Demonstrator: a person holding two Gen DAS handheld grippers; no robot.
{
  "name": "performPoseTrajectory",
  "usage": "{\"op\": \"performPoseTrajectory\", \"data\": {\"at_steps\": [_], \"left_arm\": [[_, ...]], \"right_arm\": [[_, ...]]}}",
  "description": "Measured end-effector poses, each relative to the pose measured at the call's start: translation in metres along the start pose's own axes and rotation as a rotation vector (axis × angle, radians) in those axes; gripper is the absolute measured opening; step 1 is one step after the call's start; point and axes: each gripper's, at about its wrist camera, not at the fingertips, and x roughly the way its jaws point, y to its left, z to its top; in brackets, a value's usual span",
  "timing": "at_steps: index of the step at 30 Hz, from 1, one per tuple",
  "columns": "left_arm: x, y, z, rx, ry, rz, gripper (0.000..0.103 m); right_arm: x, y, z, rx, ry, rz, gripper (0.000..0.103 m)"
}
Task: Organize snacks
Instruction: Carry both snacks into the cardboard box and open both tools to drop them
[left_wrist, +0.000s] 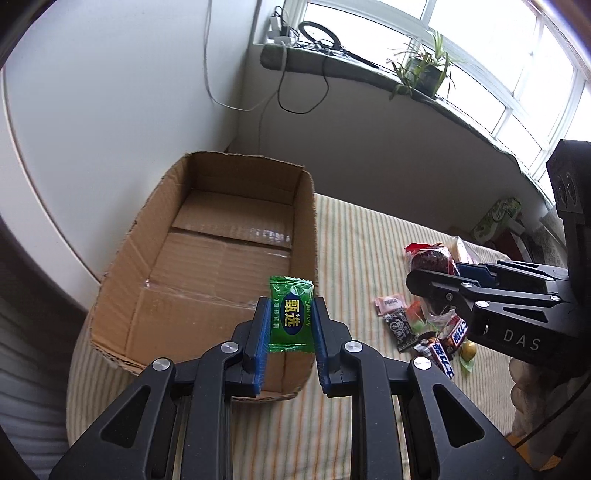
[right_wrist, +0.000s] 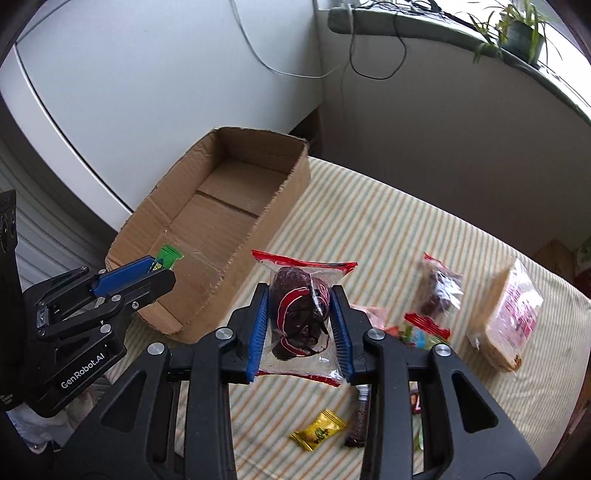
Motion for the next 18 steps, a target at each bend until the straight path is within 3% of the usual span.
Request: {"op": "performPoseTrajectory", "data": {"at_steps": [9, 18], "left_arm": [[0.002, 0.045, 0.006, -0.097, -0.004, 0.056, 0.020], [0.001, 0.058, 0.003, -0.128, 0.005, 0.076, 0.021]], "right_arm": [[0.032, 0.056, 0.026, -0.122, 0.027, 0.050, 0.034], [0.053, 0.076, 0.032, -0.153, 0.047, 0.063, 0.037]]}}
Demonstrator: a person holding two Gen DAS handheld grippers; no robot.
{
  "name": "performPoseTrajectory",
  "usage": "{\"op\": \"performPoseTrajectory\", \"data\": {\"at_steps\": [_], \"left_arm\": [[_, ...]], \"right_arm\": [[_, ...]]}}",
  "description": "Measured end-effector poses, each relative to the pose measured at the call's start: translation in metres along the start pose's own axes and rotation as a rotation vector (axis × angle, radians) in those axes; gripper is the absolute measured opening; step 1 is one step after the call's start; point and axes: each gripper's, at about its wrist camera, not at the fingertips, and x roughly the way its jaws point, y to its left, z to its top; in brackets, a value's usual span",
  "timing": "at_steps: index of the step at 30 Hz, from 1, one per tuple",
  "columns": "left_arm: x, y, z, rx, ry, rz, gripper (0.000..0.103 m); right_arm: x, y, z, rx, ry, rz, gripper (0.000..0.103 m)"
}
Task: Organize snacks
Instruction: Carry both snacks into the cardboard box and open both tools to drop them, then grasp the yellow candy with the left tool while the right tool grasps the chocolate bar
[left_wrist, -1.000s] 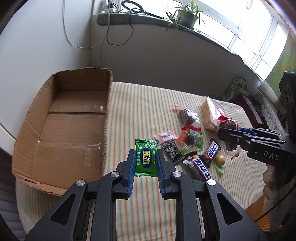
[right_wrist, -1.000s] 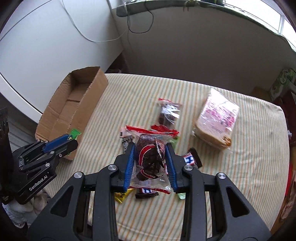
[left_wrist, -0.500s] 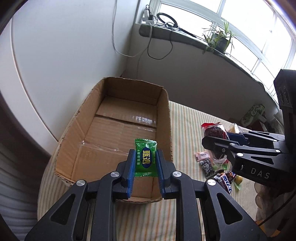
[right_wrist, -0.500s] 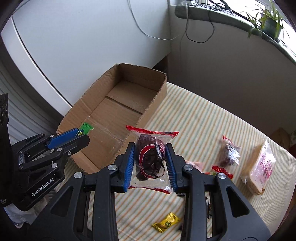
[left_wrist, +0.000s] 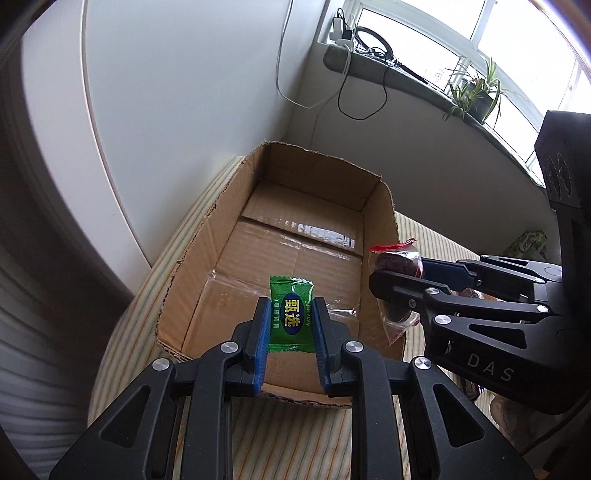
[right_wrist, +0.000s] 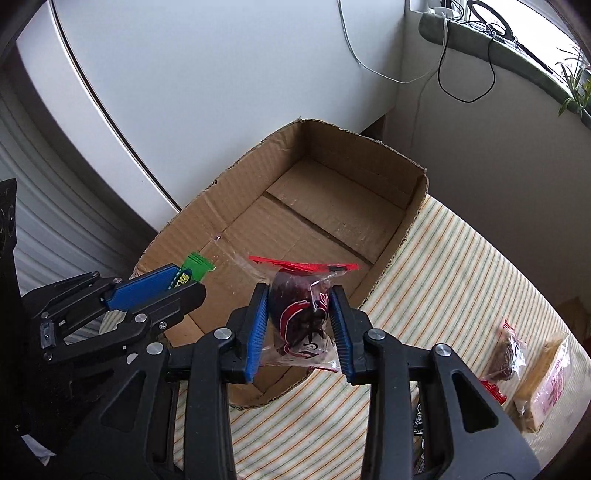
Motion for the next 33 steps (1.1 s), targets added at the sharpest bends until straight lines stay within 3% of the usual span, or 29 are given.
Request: {"op": "performPoseTrajectory", "data": {"at_steps": [1, 3, 4, 6, 18, 27, 33], "left_arm": [[-0.001, 0.001, 0.000, -0.002, -0.003, 0.002, 0.022], [-0.001, 0.002, 0.000, -0.005, -0.004, 0.007, 0.023], [-0.001, 0.003, 0.001, -0.008, -0.002, 0.014, 0.025], [-0.001, 0.006, 0.001, -0.019, -0.003, 0.016, 0.035], [-0.019, 0.000, -0.001, -0.004, -0.034, 0.005, 0.035], [-0.013, -0.057, -0.019, 0.175, 0.033, -0.138, 0.035], [-0.001, -0.101, -0.038, 0.290, 0.112, -0.251, 0.035]], "right_arm": [[0.000, -0.001, 0.000, 0.003, -0.002, -0.001, 0.040], [-0.002, -0.003, 0.000, 0.015, -0.017, -0.005, 0.057], [-0.004, -0.005, -0.001, 0.023, -0.027, -0.007, 0.059], [-0.007, -0.009, 0.000, 0.034, -0.031, -0.003, 0.060], [-0.033, -0.042, -0.022, 0.101, -0.043, -0.029, 0.061], [-0.071, -0.107, -0.079, 0.236, -0.042, -0.028, 0.061], [-0.085, -0.146, -0.134, 0.320, -0.002, -0.098, 0.061]]}}
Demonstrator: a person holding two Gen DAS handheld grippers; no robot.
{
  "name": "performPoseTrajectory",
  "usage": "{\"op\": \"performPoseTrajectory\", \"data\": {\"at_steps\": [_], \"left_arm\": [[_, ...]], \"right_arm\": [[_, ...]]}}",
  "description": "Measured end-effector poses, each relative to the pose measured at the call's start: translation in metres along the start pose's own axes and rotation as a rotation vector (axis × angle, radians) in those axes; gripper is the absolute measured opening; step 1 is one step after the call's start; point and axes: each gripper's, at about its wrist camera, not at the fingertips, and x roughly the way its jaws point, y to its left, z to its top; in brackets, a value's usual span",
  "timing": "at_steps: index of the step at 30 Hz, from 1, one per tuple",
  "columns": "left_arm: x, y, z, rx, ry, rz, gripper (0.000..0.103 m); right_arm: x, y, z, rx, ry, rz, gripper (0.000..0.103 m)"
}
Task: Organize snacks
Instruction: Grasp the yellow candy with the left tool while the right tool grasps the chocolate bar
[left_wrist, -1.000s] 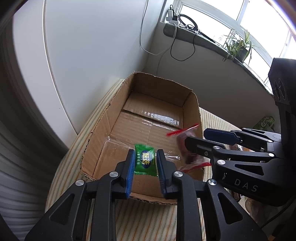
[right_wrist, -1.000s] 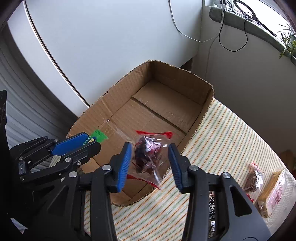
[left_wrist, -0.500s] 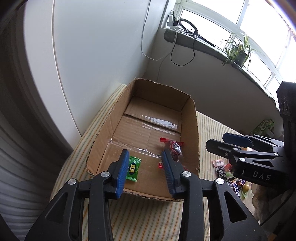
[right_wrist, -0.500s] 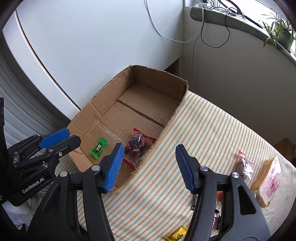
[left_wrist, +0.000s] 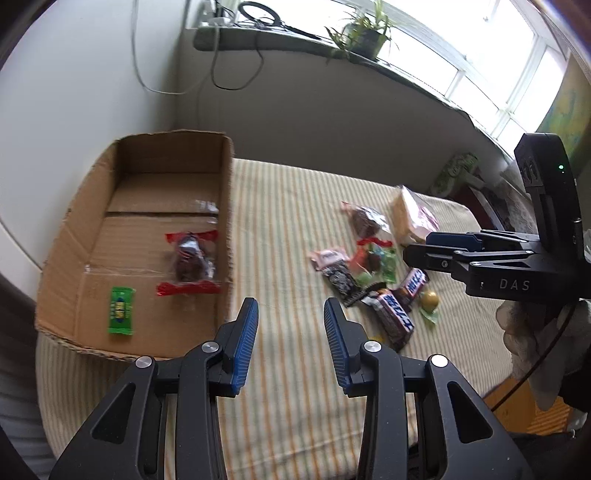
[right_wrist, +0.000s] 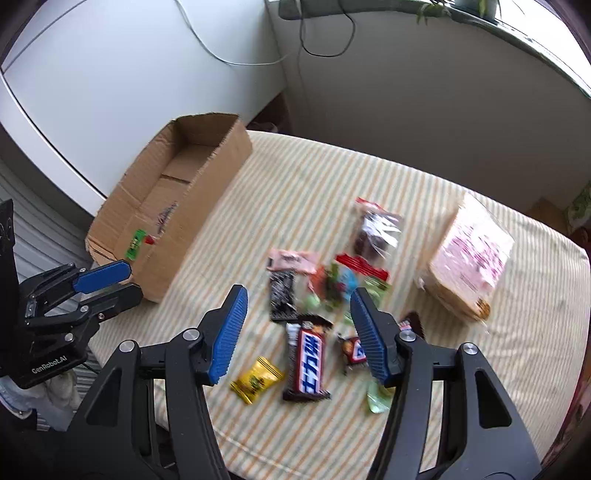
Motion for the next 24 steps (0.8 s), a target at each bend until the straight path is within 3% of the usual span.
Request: {"op": "performPoseTrajectory", "data": {"at_steps": [5, 11, 20, 24], "left_arm": [[0.018, -0.034, -0.007, 0.094, 0.055, -0.037, 0.035], [0.038, -0.059, -0.018, 0.181, 0.119, -0.074, 0.035], [0.064, -0.068, -0.039, 0.225, 0.190, -0.096, 0.035], [0.069, -0.071, -0.044, 0.234, 0.188, -0.085, 0.035]], "right_arm": [[-0.002, -0.029, -0.029, 0.056, 0.029, -0.022, 0.061], [0.000, -0.028, -0.055, 0.027, 0.053, 0.001, 0.061], [0.021, -0.015, -0.059, 0.017, 0.084, 0.042, 0.060], [0.033, -0.007, -0.055, 0.006, 0.105, 0.057, 0.050]]}}
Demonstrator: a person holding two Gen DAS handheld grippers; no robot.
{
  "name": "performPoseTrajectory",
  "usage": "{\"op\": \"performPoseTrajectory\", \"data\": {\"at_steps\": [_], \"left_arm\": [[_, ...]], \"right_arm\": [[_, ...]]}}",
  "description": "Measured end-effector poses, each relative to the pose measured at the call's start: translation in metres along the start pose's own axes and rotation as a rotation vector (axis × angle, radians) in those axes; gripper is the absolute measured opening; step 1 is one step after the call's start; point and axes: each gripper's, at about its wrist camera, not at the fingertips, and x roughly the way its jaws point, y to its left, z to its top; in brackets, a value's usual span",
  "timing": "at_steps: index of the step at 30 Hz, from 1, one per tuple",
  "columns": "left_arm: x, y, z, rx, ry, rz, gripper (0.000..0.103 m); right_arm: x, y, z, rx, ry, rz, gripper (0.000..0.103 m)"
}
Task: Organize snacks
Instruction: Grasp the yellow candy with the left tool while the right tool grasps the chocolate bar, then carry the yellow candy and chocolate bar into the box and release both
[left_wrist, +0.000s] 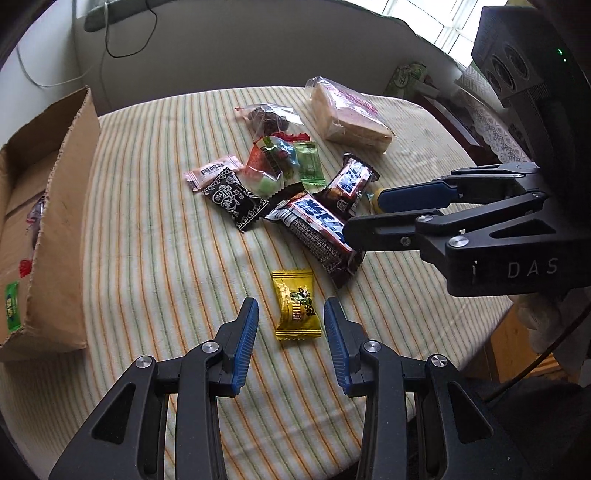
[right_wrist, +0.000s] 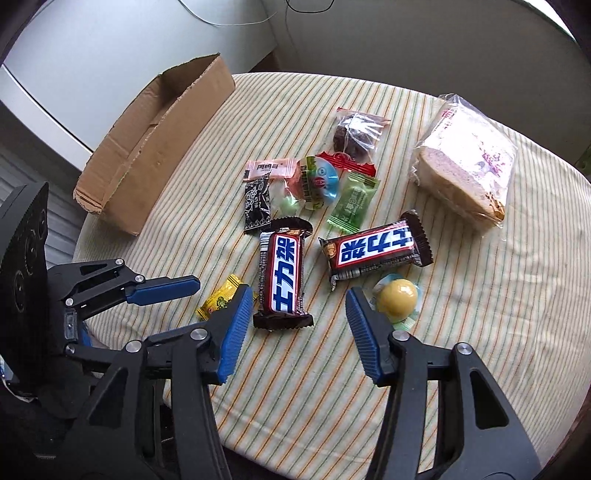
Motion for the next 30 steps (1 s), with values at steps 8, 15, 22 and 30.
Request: {"op": "performPoseTrajectory", "data": {"at_steps": [8, 15, 22, 30], "left_arm": [[0.014, -0.007, -0.001, 0.019, -0.008, 0.029, 0.035], [0.016, -0.006, -0.001, 0.037, -0.031, 0.070, 0.024], [0.013, -0.001, -0.002, 0.016, -0.043, 0.064, 0.024], [0.001, 0.013, -0.001, -0.062, -0.066, 0.053, 0.024]], "right_arm": [[0.023, 0.004, 0.006, 0.012, 0.035, 0.003, 0.047], [0.036, 0.010, 0.013, -0.009, 0.052, -0.015, 0.033], [0.034, 0.010, 0.014, -0.001, 0.043, -0.006, 0.030], [0.015, 0.009, 0.008, 0.005, 0.013, 0.005, 0.030]]}}
